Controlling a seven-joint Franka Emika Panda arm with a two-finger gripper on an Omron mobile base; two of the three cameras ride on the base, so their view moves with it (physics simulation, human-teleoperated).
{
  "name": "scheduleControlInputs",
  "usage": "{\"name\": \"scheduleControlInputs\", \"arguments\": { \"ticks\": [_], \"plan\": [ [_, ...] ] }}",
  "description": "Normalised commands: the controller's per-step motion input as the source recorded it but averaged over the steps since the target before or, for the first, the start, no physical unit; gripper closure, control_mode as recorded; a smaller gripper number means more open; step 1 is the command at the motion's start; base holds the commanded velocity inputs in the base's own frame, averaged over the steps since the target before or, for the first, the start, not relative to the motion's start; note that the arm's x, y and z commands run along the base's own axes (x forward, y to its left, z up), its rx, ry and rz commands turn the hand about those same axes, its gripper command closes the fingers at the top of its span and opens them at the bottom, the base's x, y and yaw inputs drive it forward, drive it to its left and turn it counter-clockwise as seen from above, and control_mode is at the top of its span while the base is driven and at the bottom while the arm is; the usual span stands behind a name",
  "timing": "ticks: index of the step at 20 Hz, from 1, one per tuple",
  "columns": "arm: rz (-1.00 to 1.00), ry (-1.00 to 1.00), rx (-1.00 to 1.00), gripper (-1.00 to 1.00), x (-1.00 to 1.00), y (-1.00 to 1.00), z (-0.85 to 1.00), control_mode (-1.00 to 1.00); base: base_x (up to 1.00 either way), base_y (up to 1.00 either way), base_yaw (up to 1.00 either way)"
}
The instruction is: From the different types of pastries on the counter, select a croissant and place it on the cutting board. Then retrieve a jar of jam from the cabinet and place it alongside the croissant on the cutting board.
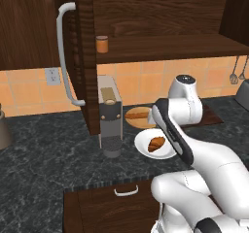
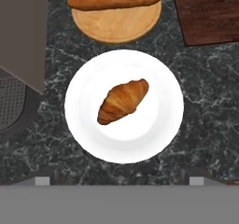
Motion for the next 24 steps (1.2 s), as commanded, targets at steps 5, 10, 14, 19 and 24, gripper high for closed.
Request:
{"name": "scheduleControlInputs", "arguments": {
  "ticks": [5,10,14,19,24],
  "plan": [
    [-0.04,0.0,0.0,-1.0,0.5,0.0,-0.11,-1.0,0.0,0.0,0.0],
    [-0.05,0.0,0.0,-1.0,0.23,0.0,-0.12,-1.0,0.0,0.0,0.0],
    [-0.2,0.02,0.0,-1.0,0.01,0.0,-0.26,-1.0,0.0,0.0,0.0],
    [-0.18,0.0,0.0,-1.0,0.01,0.0,-0.34,-1.0,0.0,0.0,0.0],
    [-0.09,0.0,0.0,-1.0,0.06,0.0,-0.32,-1.0,0.0,0.0,0.0]
  ]
}}
